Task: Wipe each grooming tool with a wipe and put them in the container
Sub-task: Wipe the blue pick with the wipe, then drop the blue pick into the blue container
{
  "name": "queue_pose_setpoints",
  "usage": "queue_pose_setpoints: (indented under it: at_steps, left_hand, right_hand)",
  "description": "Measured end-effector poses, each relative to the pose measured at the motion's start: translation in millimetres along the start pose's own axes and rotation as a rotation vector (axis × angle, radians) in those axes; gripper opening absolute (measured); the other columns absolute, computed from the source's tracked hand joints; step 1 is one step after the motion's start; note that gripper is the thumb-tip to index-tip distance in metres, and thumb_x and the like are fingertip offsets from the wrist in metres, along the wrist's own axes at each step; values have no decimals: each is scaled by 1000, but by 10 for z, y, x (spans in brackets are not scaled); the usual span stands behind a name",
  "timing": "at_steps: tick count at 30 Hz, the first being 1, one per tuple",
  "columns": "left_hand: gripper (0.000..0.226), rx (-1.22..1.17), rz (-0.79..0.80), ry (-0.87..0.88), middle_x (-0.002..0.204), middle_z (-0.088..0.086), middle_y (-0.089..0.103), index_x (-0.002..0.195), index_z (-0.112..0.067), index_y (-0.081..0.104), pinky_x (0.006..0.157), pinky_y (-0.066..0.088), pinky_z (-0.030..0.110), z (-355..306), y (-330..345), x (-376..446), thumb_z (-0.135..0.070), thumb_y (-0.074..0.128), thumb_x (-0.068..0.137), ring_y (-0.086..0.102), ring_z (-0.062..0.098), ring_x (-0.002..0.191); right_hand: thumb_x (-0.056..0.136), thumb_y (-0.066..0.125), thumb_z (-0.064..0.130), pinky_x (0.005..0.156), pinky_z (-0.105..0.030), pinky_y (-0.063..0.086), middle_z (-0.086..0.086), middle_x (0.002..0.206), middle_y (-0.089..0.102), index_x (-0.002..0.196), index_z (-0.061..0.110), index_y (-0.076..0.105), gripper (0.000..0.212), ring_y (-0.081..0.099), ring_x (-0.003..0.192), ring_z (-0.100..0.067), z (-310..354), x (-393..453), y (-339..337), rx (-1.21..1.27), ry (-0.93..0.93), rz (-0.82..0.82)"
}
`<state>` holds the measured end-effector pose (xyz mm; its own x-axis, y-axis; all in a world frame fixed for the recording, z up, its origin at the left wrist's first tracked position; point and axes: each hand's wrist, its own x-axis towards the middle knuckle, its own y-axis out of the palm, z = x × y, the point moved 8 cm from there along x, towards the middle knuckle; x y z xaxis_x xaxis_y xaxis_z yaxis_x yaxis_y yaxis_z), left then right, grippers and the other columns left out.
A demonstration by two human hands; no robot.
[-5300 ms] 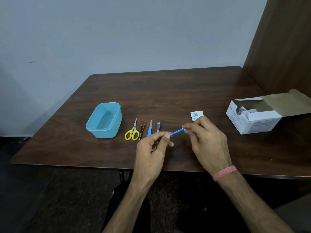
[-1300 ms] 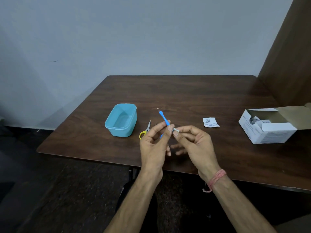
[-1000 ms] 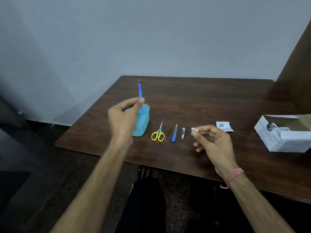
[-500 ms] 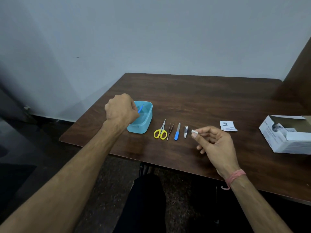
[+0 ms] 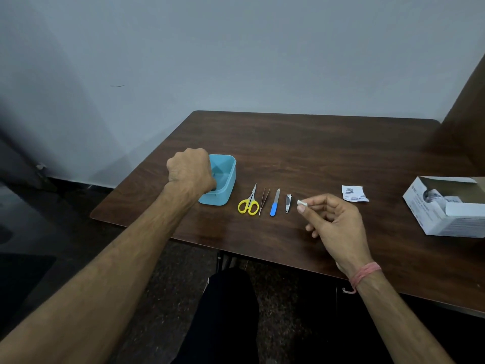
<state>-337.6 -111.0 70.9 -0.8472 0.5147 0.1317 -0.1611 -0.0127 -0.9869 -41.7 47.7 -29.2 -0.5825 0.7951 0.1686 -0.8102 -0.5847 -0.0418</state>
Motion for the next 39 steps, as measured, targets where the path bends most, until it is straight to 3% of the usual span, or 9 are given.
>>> queue_pose_setpoints:
  at_steps: [4,9,12,15,22,28,31,34,39]
  left_hand:
    - [11,-176,-146,8,93,-1,80,93,-27,82,75,59,38,79,-194,-131,-35,86,89,75,29,87]
    - [16,-624,-357,149,68,-14,69,91,-36,78,70,50,32,-222,-434,-898,-51,77,96,67,13,72]
    - [17,-710,-220,261,67,-13,67,92,-37,81,63,51,29,-692,-167,-1230,-54,79,93,67,9,69]
    - [23,-663,-81,248,82,-16,75,104,-40,85,78,57,34,-1015,96,-1276,-59,79,92,76,19,90]
    - [29,-455,-25,184,97,-6,79,100,-31,84,83,58,38,-1322,261,-1098,-59,75,98,77,29,100]
    - [24,-422,-93,282,107,-7,77,102,-29,83,81,57,38,-1470,153,-1160,-47,68,105,76,29,100]
    - [23,-622,-124,277,101,-11,79,101,-33,82,80,59,39,-1488,158,-1279,-50,68,104,77,24,95]
    - [20,-913,3,252,94,-18,83,99,-35,84,86,64,38,-1542,355,-1381,-50,71,102,78,6,93]
    - [12,-1259,123,263,94,-24,84,104,-28,88,96,64,35,-1596,519,-1492,-28,76,106,77,-7,98]
  right_hand:
    - [94,87,14,53,-28,52,-4,86,80,94,20,82,8,66,62,-17,-1,5,-8,15,0,-11]
    - [95,86,15,55,-28,53,-1,90,81,98,23,84,9,66,63,-16,5,6,-40,28,-14,-49]
    - [96,85,13,54,-27,52,-3,94,81,101,23,85,11,66,63,-17,-12,7,-107,73,-17,-96]
    - [97,83,11,52,-25,52,-6,95,81,103,21,85,11,65,62,-17,-37,2,-141,103,-9,-117]
    - [99,81,10,53,-25,54,-4,103,82,106,21,85,14,67,65,-18,-4,-32,-160,148,19,-136]
    - [98,83,13,52,-27,55,-3,102,84,106,18,87,10,70,68,-19,41,-34,-463,80,19,-165]
    - [96,85,12,53,-27,56,-3,95,84,103,23,88,13,72,67,-20,77,-26,-572,-12,-7,-136]
    - [95,86,14,53,-28,56,-4,88,84,105,24,87,14,73,63,-18,116,-23,-563,-87,-32,-95]
    - [93,89,15,49,-33,57,2,88,83,100,26,85,13,74,59,-27,172,-81,-490,-155,-80,-99]
